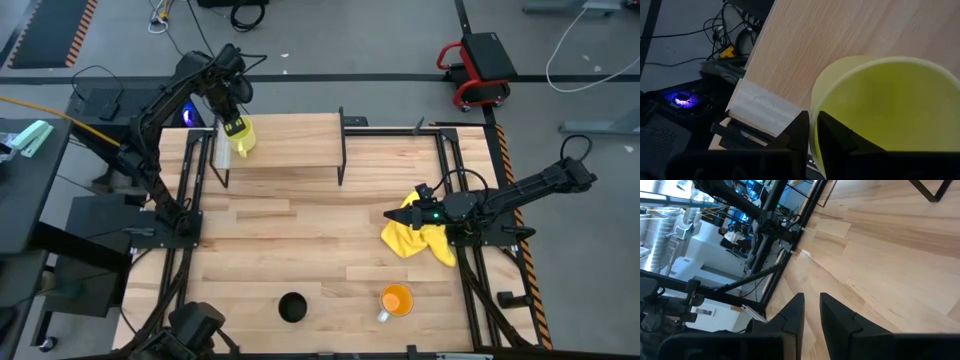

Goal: Stack small to large cups/mugs on shelf
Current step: Put the yellow mug on the shelf, then put the orange mug on the shelf

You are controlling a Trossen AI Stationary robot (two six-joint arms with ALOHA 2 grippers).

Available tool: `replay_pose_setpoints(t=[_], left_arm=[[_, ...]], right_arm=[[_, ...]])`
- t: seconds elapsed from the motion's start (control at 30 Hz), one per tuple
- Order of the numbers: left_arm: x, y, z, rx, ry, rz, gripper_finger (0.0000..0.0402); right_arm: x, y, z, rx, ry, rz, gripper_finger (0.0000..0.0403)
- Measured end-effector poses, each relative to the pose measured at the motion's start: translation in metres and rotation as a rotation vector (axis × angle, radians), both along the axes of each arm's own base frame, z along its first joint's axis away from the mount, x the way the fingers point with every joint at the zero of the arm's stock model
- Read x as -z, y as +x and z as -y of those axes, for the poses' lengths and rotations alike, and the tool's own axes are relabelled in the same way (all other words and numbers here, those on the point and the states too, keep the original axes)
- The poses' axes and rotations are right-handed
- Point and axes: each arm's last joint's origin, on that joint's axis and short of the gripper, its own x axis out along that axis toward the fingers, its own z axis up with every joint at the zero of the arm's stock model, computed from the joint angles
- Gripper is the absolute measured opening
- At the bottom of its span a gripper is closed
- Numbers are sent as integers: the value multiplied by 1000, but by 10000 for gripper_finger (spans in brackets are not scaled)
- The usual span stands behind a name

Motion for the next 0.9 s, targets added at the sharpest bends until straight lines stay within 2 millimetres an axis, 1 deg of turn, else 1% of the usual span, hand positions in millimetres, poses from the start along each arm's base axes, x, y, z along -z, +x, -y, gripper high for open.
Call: replay_pose_setpoints(t=[0.27, 0.47, 0.53, 0.73, 0.9], left_arm=[[-1, 0, 0, -37, -4, 12, 82], [-10, 0, 8, -41, 23, 35, 114], [-18, -1, 9, -49, 44, 53, 122], [-51, 0, 14, -119, 129, 146, 139], [-75, 6, 28, -146, 168, 213, 141]], right_arm=[[0, 0, 0, -2, -9, -1, 67], [0, 0, 0, -3, -13, -1, 67], [0, 0, 0, -4, -15, -1, 67], [0, 0, 0, -4, -16, -1, 67], [0, 0, 0, -5, -21, -2, 67]])
